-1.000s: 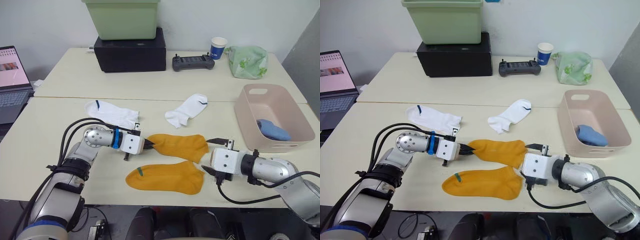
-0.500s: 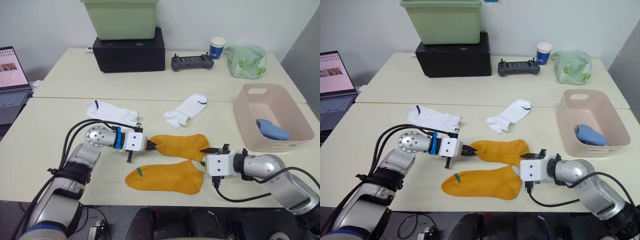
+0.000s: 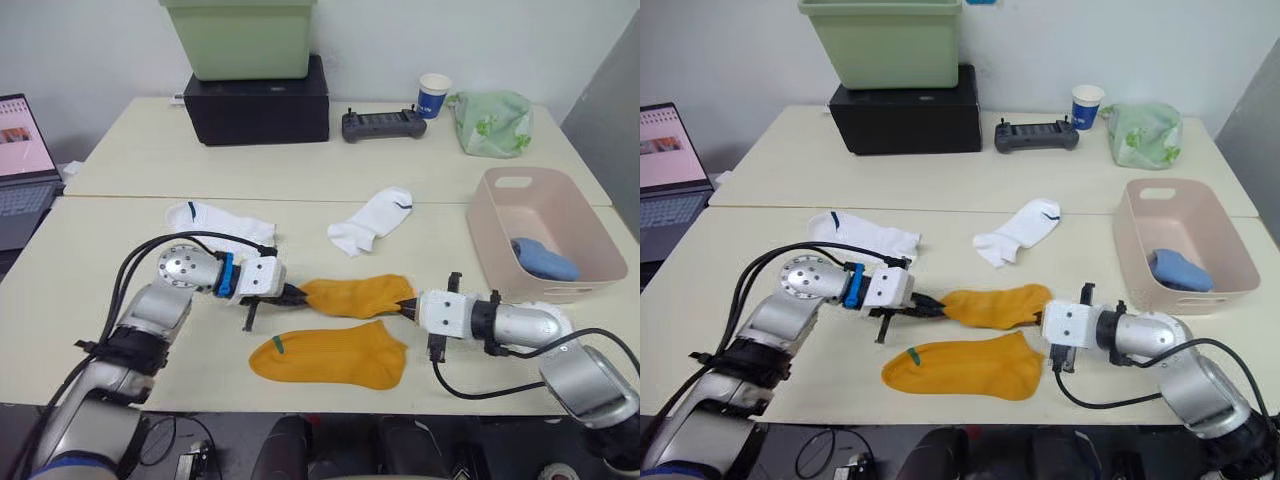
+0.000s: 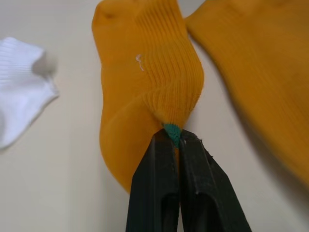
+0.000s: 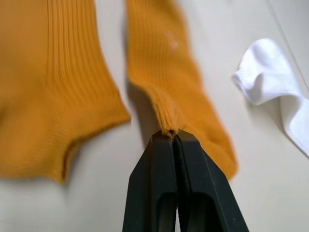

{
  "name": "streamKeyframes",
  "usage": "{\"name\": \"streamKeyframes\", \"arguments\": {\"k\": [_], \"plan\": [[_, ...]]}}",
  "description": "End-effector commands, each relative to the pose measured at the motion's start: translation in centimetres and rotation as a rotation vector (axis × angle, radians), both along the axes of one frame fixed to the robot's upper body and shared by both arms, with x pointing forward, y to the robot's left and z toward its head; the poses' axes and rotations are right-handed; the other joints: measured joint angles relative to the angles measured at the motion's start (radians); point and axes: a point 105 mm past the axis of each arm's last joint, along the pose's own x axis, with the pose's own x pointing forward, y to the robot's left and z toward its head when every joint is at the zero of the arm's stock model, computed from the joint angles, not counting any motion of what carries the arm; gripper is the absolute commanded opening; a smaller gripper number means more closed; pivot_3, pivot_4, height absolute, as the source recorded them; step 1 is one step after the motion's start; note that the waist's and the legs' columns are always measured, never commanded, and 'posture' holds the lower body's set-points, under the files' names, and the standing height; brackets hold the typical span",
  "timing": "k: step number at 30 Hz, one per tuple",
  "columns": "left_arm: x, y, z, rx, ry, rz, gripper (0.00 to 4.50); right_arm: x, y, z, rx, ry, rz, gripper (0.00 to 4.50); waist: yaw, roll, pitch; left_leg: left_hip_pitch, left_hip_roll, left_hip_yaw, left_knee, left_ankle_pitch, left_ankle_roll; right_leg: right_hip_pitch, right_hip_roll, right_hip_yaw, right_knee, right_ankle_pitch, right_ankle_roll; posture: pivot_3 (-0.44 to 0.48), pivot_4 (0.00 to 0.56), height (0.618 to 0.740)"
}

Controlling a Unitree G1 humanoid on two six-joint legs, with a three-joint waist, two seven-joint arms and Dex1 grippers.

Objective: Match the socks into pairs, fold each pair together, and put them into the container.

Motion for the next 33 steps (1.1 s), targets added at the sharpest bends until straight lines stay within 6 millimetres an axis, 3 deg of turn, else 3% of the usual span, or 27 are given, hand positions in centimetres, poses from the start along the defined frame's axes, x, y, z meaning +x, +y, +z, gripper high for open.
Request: {"name": "streamKeyframes", "arguments": {"k": [1, 3, 6, 10, 13, 20, 23, 26, 33], "plan": [[-1.9, 0.7, 3.2, -0.039, 0.192, 0.007, 0.00, -1.5, 0.7, 2.9, 0.168, 0.118, -0.029, 0.05, 0.000, 0.000, 0.000, 0.000, 0.000, 0.000, 0.000, 0.000, 0.000, 0.001, 0.000, -0.001, 0.000, 0.000, 0.000, 0.000, 0.150, 0.720], [-2.7, 1.1, 3.8, -0.040, 0.305, 0.030, 0.00, -2.0, 0.7, 3.4, 0.219, 0.216, -0.058, 0.05, 0.001, 0.001, 0.000, 0.001, 0.000, -0.001, 0.000, 0.000, 0.000, 0.001, 0.000, 0.000, 0.000, 0.000, 0.000, 0.000, 0.150, 0.720], [-2.1, 1.4, 3.3, -0.045, 0.431, 0.125, 0.00, -1.5, 0.5, 3.2, 0.273, 0.352, -0.144, 0.05, 0.002, 0.001, 0.000, 0.002, -0.001, -0.001, 0.000, 0.000, 0.000, 0.003, 0.000, -0.001, 0.000, 0.000, 0.000, 0.000, 0.150, 0.720], [0.0, 1.9, 0.3, -0.014, 0.553, 0.270, 0.00, 1.2, 0.1, 1.4, 0.294, 0.449, -0.323, 0.05, 0.002, 0.001, 0.000, 0.002, -0.001, -0.001, 0.000, 0.000, 0.000, 0.001, 0.000, -0.001, 0.000, 0.000, 0.000, 0.000, 0.150, 0.720], [2.3, 1.5, -0.8, -0.003, 0.559, 0.337, 0.00, 3.1, -0.1, 0.5, 0.266, 0.450, -0.400, 0.05, 0.003, 0.001, 0.000, 0.000, -0.002, 0.000, 0.000, 0.000, 0.001, 0.000, 0.000, 0.000, 0.001, 0.000, 0.000, 0.000, 0.150, 0.720], [5.8, 0.1, 0.0, -0.029, 0.483, 0.382, 0.00, 6.0, -0.5, 0.4, 0.251, 0.398, -0.478, 0.05, 0.002, 0.001, 0.000, -0.004, -0.001, 0.001, 0.000, 0.000, 0.001, -0.006, 0.000, 0.001, 0.002, 0.000, 0.000, 0.000, 0.150, 0.720], [6.3, -0.4, 1.0, -0.061, 0.487, 0.384, 0.00, 6.8, -0.9, 1.1, 0.261, 0.331, -0.498, 0.74, -0.001, 0.001, 0.000, -0.004, -0.001, 0.002, 0.000, 0.000, 0.001, -0.006, 0.000, 0.002, 0.002, 0.000, 0.000, 0.000, 0.150, 0.720], [7.0, -0.4, 1.6, -0.085, 0.441, 0.407, 0.66, 7.1, -1.4, 1.9, 0.275, 0.271, -0.513, 1.78, -0.005, 0.001, 0.000, -0.004, -0.001, 0.002, 0.000, 0.000, 0.001, -0.007, 0.000, 0.002, 0.002, 0.000, 0.000, 0.000, 0.150, 0.720], [7.4, 1.7, 4.4, -0.192, 0.412, 0.511, 2.98, 5.9, -2.6, 4.3, 0.316, 0.160, -0.521, 4.30, -0.007, 0.001, 0.000, -0.005, -0.001, 0.001, 0.000, 0.000, 0.000, -0.007, 0.000, 0.002, 0.003, 0.000, 0.000, 0.000, 0.150, 0.720]]}}
